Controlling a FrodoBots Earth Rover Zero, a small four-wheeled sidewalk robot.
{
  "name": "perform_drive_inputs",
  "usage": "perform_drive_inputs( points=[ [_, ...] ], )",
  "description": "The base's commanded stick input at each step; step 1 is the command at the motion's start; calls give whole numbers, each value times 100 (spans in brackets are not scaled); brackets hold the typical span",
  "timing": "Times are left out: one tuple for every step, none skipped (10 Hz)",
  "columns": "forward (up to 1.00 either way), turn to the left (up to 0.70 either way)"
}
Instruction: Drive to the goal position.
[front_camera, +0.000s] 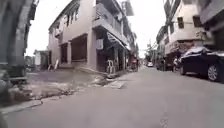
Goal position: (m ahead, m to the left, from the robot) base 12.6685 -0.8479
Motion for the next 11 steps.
perform_drive_inputs(
  points=[
    [100, 0],
    [100, 0],
    [100, 0],
    [100, 0],
    [100, 0],
    [100, 0],
    [100, 0],
    [100, 0],
    [100, 0],
    [100, 0],
    [100, 0]
  ],
)
